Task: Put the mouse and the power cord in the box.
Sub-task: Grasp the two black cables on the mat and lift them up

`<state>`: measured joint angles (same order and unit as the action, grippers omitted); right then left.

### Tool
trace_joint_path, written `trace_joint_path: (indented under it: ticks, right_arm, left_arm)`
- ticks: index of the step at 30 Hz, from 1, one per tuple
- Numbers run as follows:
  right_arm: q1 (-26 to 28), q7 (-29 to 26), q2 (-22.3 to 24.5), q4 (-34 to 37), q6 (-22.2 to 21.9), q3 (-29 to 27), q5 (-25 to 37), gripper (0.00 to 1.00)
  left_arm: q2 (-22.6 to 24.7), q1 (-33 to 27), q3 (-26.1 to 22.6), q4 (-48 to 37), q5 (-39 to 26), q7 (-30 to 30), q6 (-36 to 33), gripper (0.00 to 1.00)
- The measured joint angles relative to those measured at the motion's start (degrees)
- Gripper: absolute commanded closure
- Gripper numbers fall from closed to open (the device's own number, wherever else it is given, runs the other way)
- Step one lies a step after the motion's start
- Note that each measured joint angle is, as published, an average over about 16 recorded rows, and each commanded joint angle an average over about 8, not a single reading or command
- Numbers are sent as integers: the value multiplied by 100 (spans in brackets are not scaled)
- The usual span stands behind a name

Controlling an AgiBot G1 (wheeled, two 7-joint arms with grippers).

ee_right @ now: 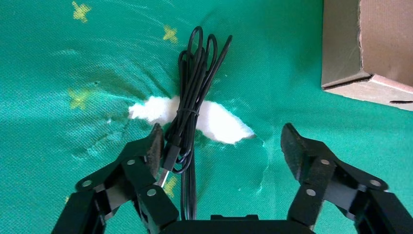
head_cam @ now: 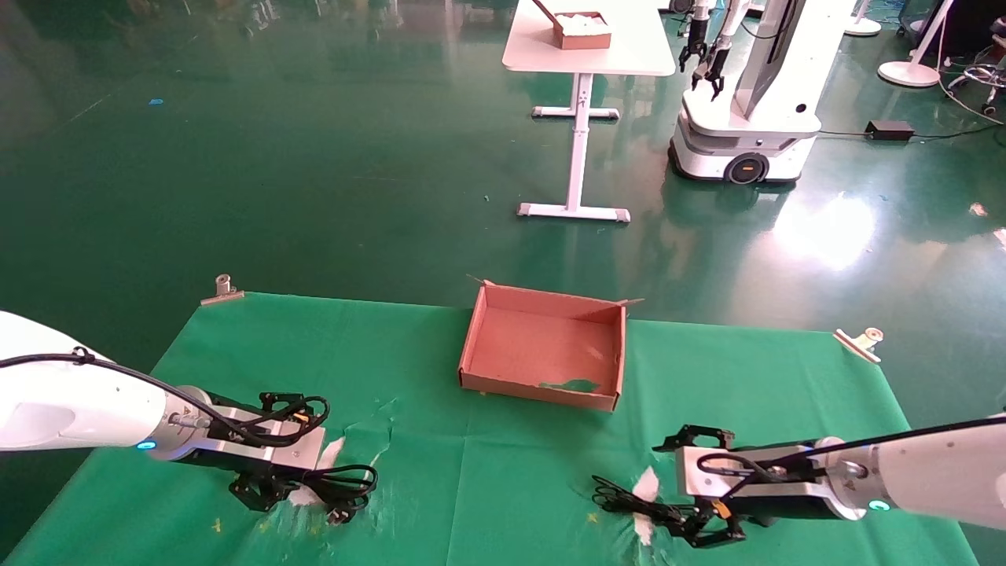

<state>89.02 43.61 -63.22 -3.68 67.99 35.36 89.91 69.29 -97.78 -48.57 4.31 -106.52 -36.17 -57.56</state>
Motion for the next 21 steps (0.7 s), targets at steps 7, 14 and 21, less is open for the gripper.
trace_joint_path:
  ticks: [7, 14, 21]
  right_arm:
    - [-12, -9, 10, -26, 0, -2, -4, 100]
    - [-19, -14, 15, -41, 0, -5, -7, 100]
    - [-21, -15, 18, -48, 1, -7, -9, 100]
  left_arm:
    - [-5, 11, 3, 28, 8, 13, -19, 100]
    - [-8, 16, 5, 44, 13, 19, -30, 100]
    - [-10, 19, 7, 53, 16, 22, -37, 100]
